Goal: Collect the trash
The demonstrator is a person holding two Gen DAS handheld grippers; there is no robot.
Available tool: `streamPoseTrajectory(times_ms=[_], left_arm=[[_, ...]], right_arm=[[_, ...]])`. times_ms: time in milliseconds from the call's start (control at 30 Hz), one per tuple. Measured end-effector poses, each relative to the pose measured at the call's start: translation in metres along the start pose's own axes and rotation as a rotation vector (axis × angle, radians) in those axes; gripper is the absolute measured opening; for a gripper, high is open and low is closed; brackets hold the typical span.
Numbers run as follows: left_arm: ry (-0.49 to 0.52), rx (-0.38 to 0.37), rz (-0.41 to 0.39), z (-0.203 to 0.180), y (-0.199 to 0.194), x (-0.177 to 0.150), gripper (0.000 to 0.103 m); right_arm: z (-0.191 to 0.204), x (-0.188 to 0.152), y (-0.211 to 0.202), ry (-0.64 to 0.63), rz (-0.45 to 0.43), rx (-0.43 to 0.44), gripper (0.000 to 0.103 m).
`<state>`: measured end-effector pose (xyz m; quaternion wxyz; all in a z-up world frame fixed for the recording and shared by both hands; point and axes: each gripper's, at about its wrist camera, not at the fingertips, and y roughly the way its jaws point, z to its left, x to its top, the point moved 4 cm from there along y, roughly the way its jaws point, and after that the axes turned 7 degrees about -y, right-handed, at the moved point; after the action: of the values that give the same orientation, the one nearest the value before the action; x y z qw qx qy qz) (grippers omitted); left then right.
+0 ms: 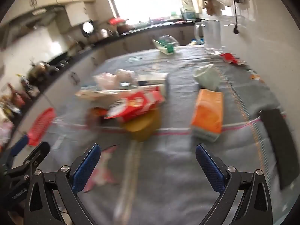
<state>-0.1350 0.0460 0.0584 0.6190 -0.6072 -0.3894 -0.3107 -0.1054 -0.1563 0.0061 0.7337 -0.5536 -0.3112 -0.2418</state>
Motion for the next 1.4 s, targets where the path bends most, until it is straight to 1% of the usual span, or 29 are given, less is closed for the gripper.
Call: streamPoseTrajectory(times_ms=[100, 233, 333, 467, 700, 1067, 1400], left_arm=[[-0.021, 0.013, -0.041, 0.010, -0.021, 0.005, 0.103], [-0.048, 0.032, -0.079, 0.023, -0.033, 0.013, 0.103], [-0.064, 0.034, -0.093, 0.029, -0.035, 0.010, 0.103], [-0.065, 0.034, -0.096, 0.033, -0.040, 0.009, 0.103], [-0.062, 0.044, -0.094, 0.036, -0.042, 0.000, 0.103], [-0.060, 0.042, -0.075, 0.037, -0.035, -0.003, 0.103], [-0.046, 0.047, -0.059, 0.033, -0.027, -0.009, 0.103]], right_arm=[[0.016, -0.002, -0.020, -0.011, -0.046, 0.040, 0.103], [0.032, 0.003, -0.042, -0.050, -0.097, 0.029, 0.103], [0.040, 0.003, -0.049, -0.074, -0.115, 0.023, 0.103], [0.048, -0.001, -0.055, -0.096, -0.116, 0.035, 0.103], [0.058, -0.011, -0.052, -0.144, -0.105, 0.025, 0.103], [0.058, -0.013, -0.049, -0.145, -0.099, 0.021, 0.103], [0.059, -0.016, -0.043, -0.152, -0.086, -0.003, 0.103]])
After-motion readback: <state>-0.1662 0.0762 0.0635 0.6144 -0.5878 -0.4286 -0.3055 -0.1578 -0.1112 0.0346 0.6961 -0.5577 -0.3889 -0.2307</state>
